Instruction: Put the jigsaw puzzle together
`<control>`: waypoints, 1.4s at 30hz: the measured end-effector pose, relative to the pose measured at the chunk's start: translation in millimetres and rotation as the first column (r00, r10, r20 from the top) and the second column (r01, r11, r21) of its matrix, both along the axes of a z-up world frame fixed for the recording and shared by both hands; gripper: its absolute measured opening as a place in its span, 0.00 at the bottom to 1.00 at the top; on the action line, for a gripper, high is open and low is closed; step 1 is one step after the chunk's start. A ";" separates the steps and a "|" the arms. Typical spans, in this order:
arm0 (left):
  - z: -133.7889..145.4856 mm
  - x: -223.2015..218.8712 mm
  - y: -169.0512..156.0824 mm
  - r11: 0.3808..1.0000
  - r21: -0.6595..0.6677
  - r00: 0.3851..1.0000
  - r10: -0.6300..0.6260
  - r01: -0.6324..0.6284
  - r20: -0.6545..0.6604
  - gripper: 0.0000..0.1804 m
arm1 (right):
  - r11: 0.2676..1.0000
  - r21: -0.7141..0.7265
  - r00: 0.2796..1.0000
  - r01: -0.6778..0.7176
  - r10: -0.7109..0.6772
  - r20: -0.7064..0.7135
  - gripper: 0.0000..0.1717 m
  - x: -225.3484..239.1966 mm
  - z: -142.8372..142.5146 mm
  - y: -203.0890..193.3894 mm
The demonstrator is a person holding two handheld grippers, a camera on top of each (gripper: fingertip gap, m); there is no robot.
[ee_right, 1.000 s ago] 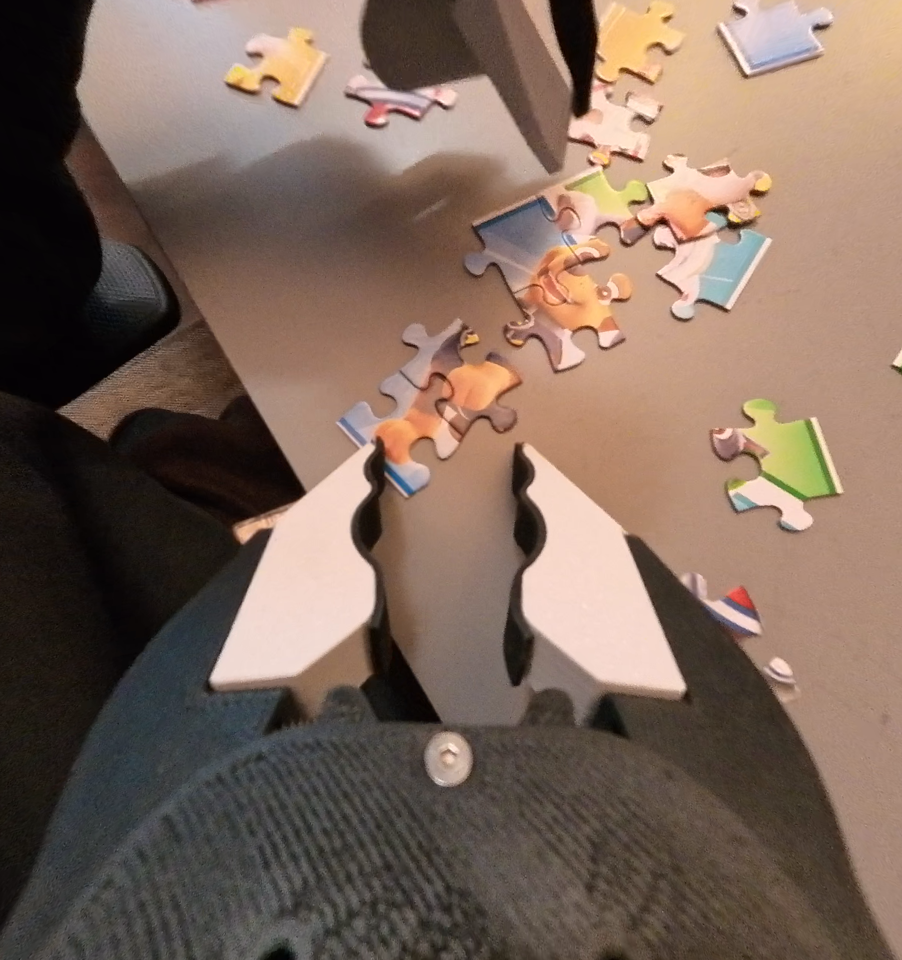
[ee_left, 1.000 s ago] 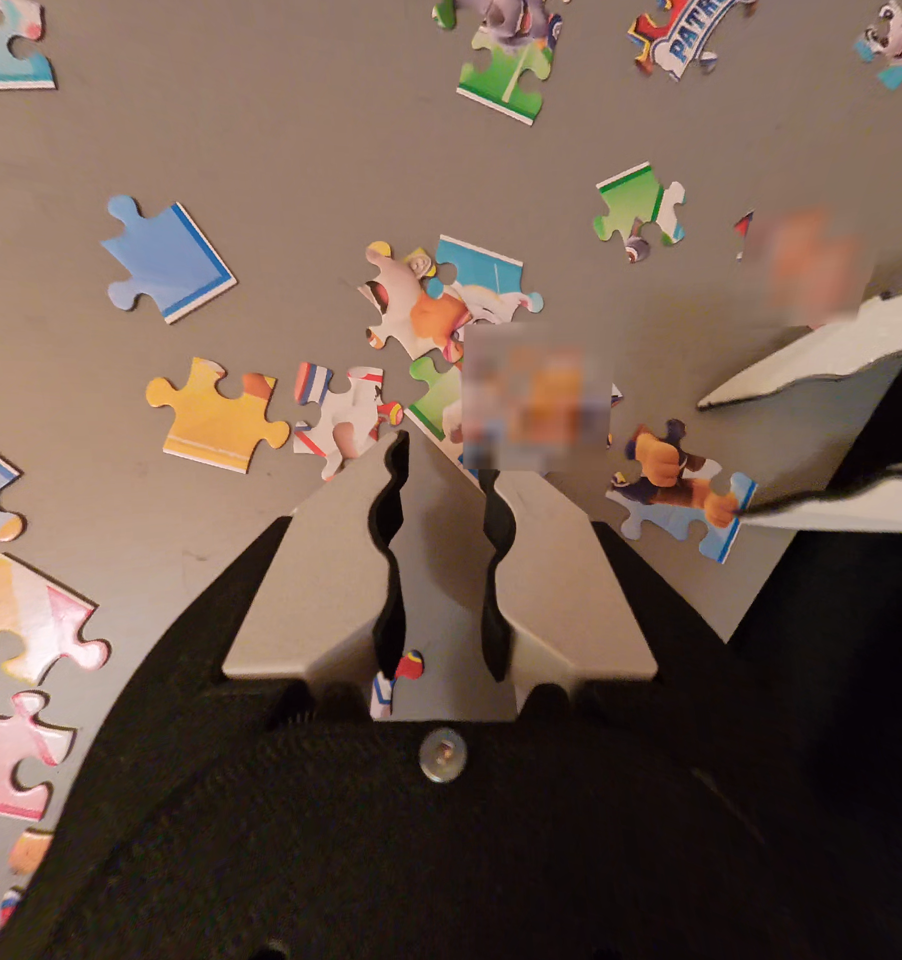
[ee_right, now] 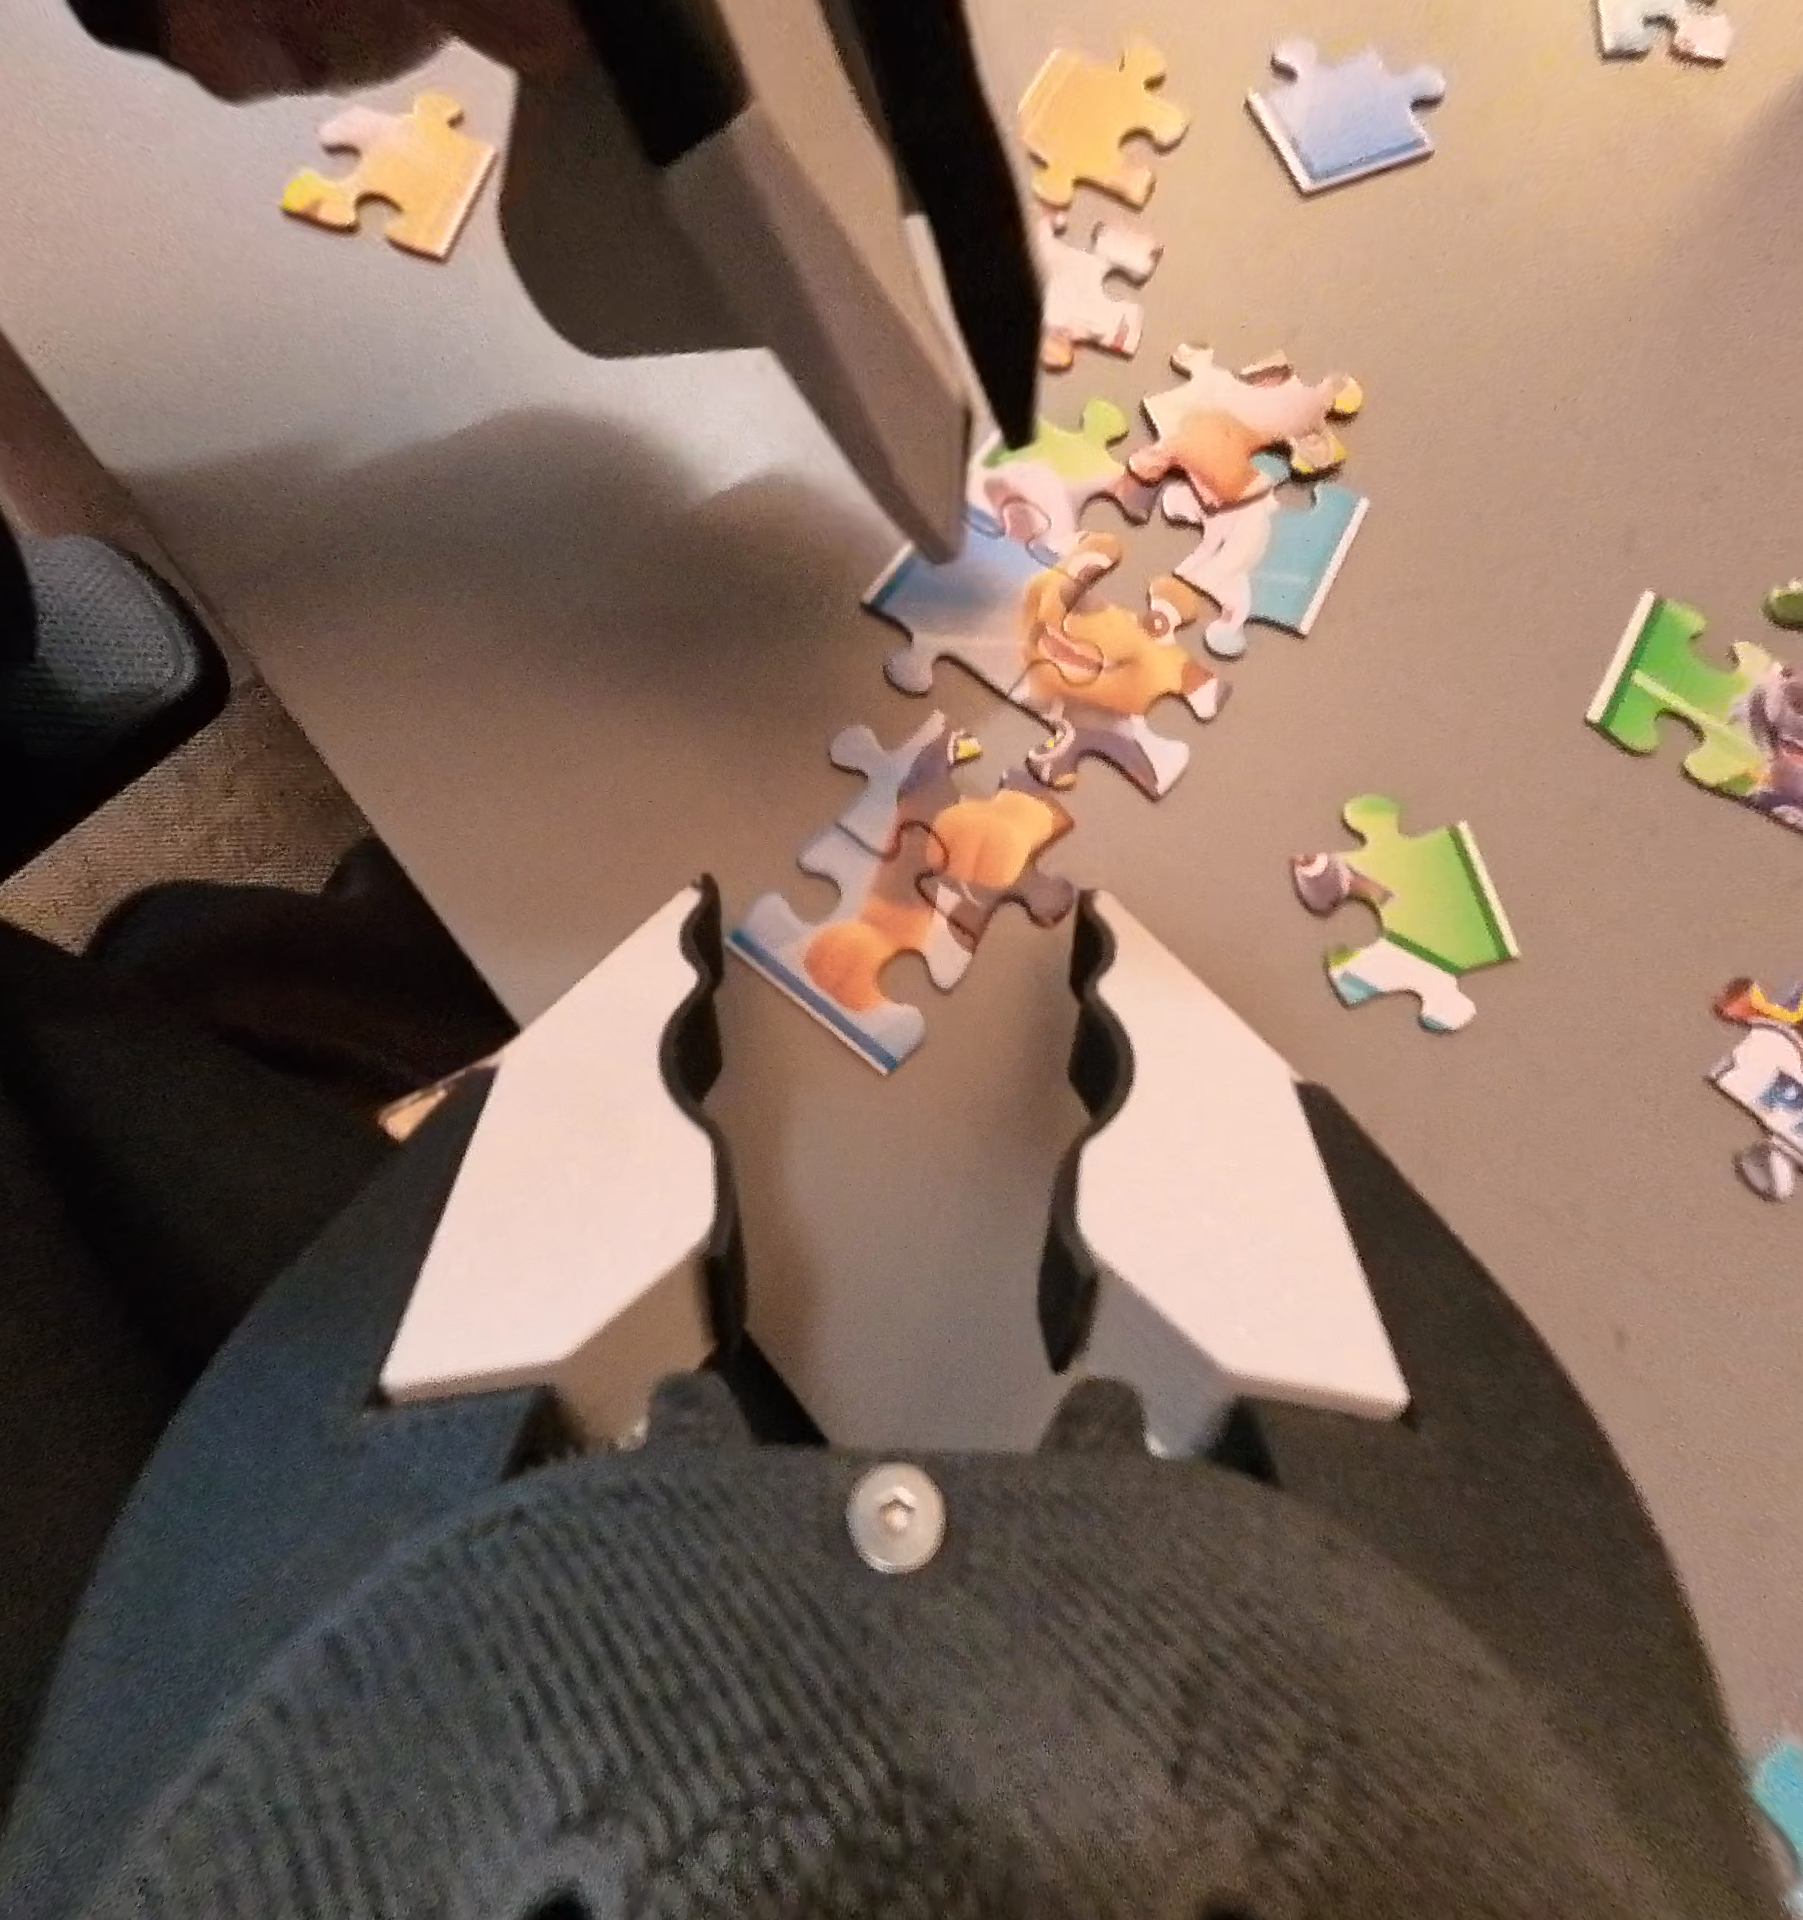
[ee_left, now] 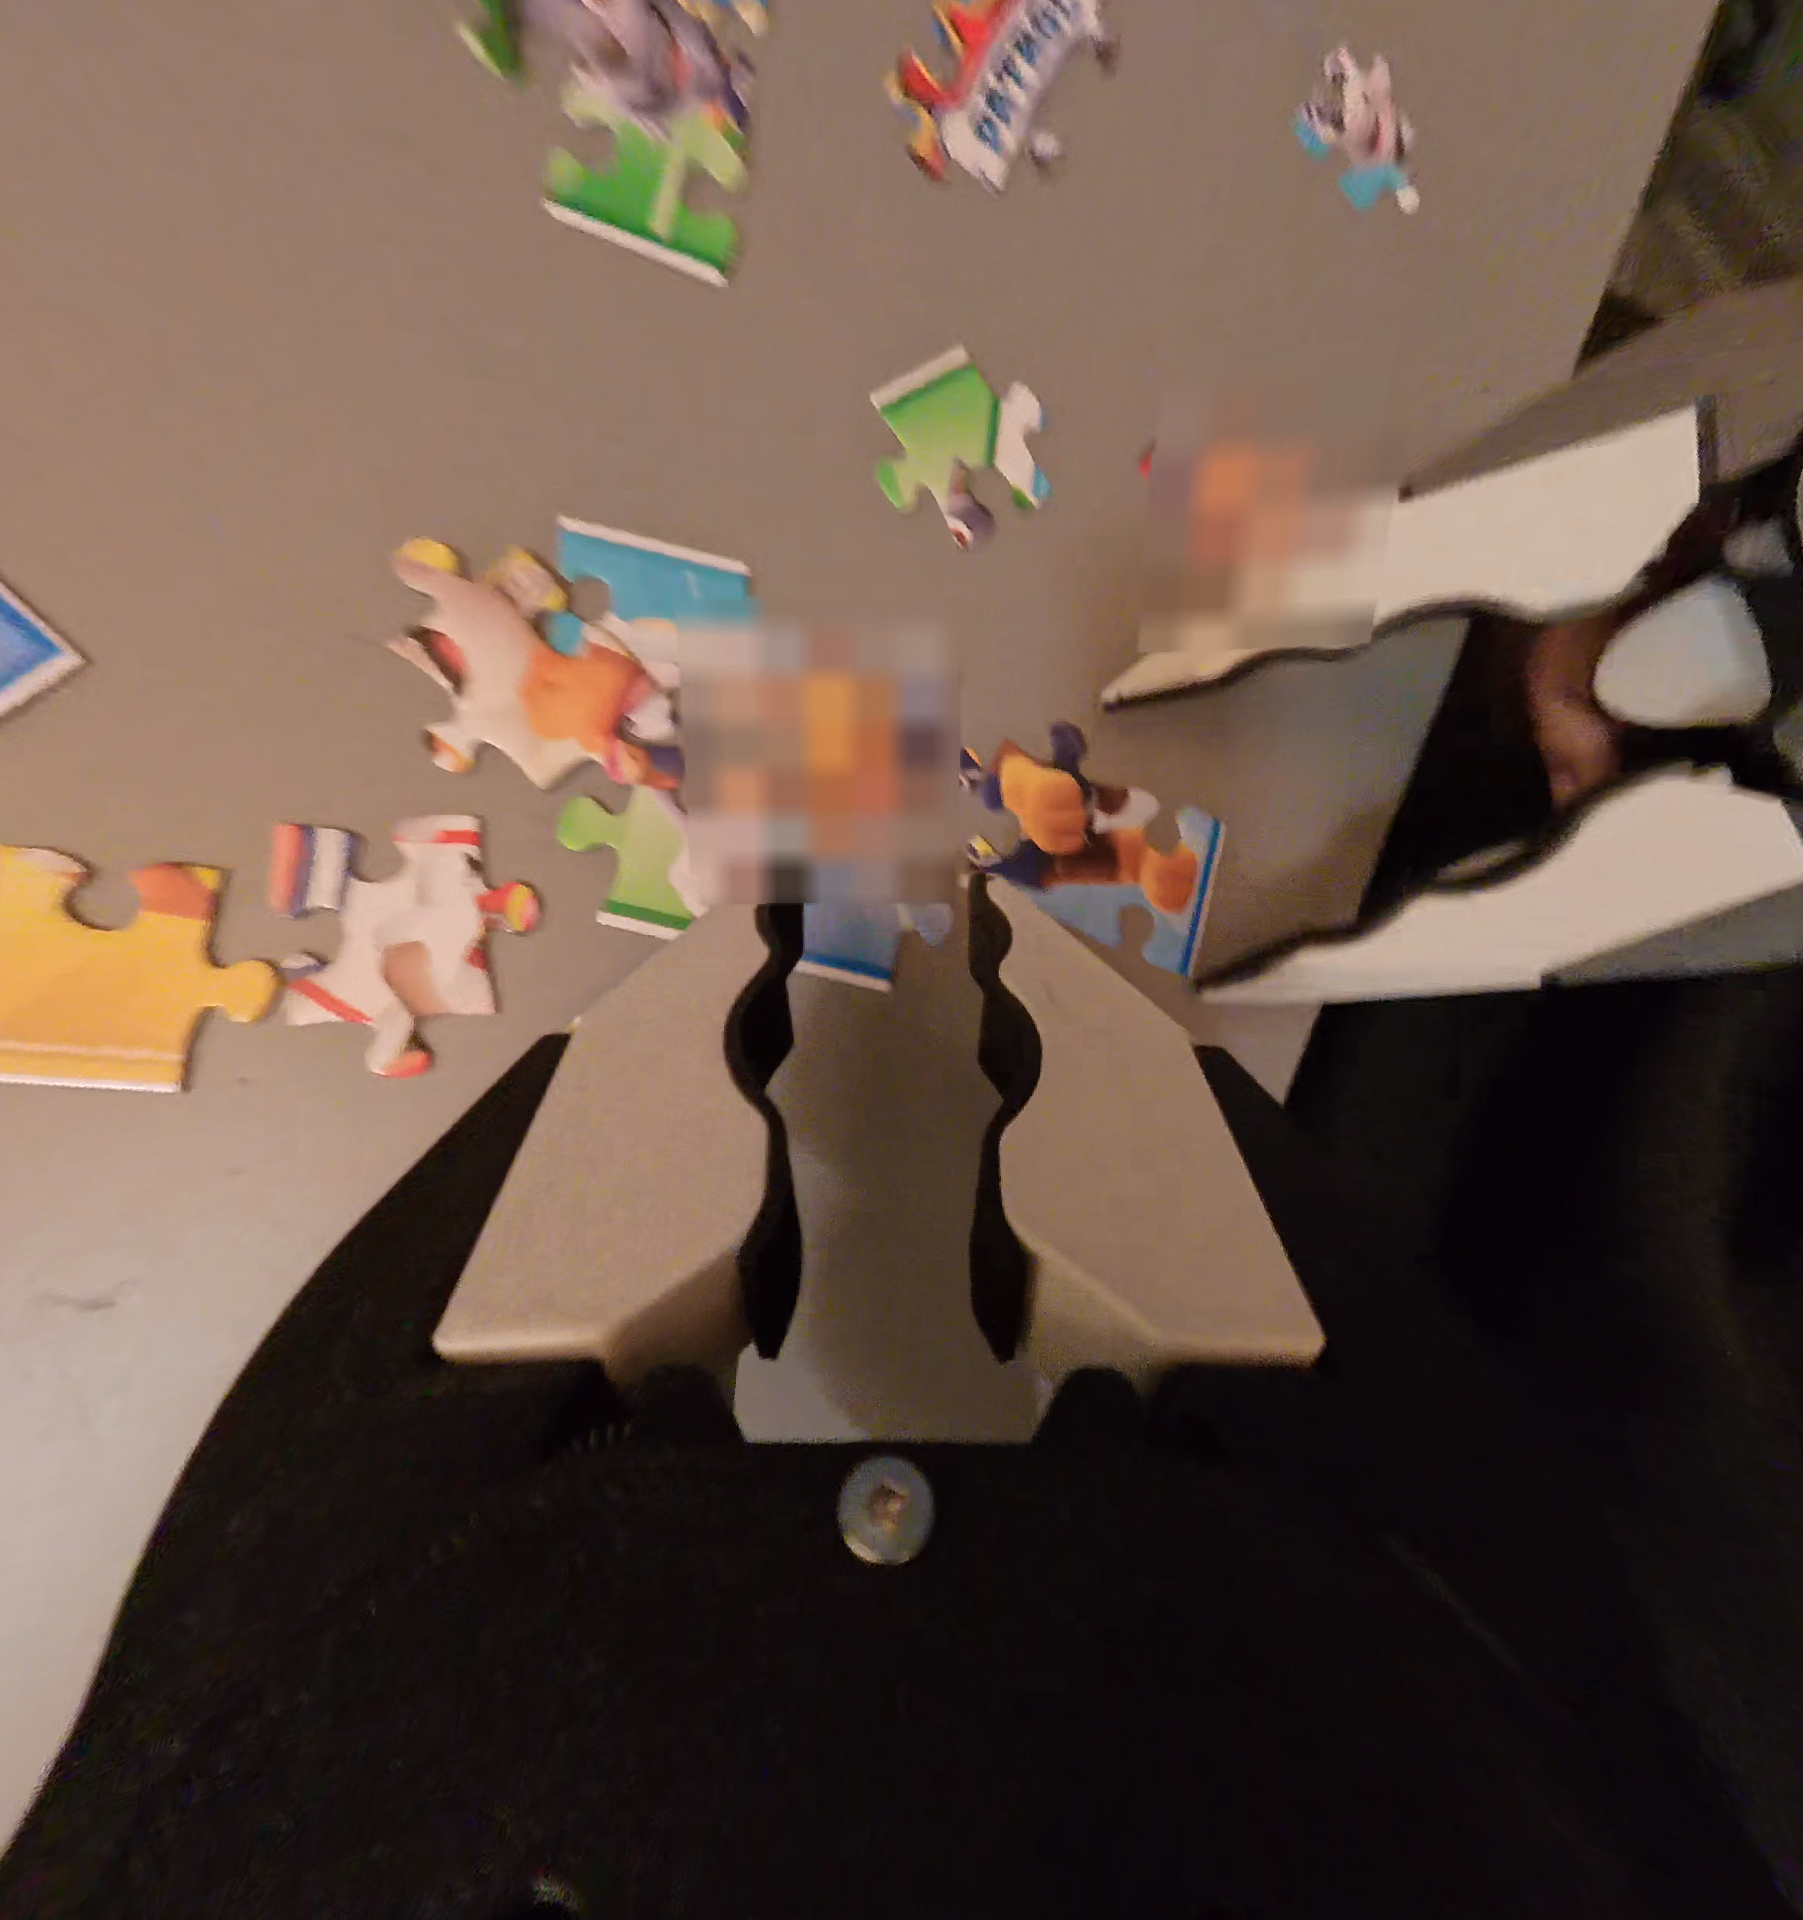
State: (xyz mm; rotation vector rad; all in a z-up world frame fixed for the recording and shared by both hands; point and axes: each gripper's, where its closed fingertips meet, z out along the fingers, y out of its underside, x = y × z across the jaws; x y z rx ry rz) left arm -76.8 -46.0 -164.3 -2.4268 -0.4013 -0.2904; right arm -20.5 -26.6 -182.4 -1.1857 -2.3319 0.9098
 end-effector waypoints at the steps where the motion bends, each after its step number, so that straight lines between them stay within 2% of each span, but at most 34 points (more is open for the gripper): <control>1: 1.2 -4.1 2.5 1.000 0.017 1.000 0.016 -0.016 -0.006 0.16 | 1.000 0.000 1.000 -0.001 0.001 -0.004 0.41 -2.4 -1.2 -2.8; 5: -5.7 -5.8 6.9 1.000 0.009 1.000 0.011 -0.011 -0.014 0.17 | 1.000 0.001 1.000 -0.005 0.005 0.005 0.45 -7.6 -10.0 -9.9; 8: -13.3 -5.2 7.5 1.000 -0.016 1.000 0.002 -0.003 -0.012 0.18 | 1.000 -0.029 1.000 0.008 -0.007 0.018 0.44 -10.8 -10.6 -7.8; 15: -22.2 -3.1 6.1 0.999 -0.040 1.000 -0.007 0.007 0.016 0.17 | 1.000 -0.027 1.000 0.010 -0.010 0.022 0.28 -18.2 -9.3 3.4; 30: -21.9 -3.7 5.0 1.000 -0.027 0.999 0.000 0.001 0.040 0.16 | 1.000 0.001 1.000 -0.004 0.004 0.015 0.24 -17.2 -6.9 12.4; 34: -21.9 -3.8 5.0 1.000 -0.028 0.999 0.001 0.000 0.039 0.16 | 1.000 0.012 1.000 -0.013 0.012 0.017 0.26 -20.2 -8.2 11.7; 39: -21.8 -3.8 4.9 1.000 -0.027 0.999 0.001 0.000 0.040 0.16 | 1.000 0.027 1.000 0.006 -0.007 0.020 0.35 -21.0 -8.4 15.7; 42: -21.8 -3.7 4.8 1.000 -0.022 0.999 0.001 0.000 0.043 0.16 | 0.998 -0.026 0.998 0.060 -0.060 -0.008 0.37 -22.3 8.0 32.8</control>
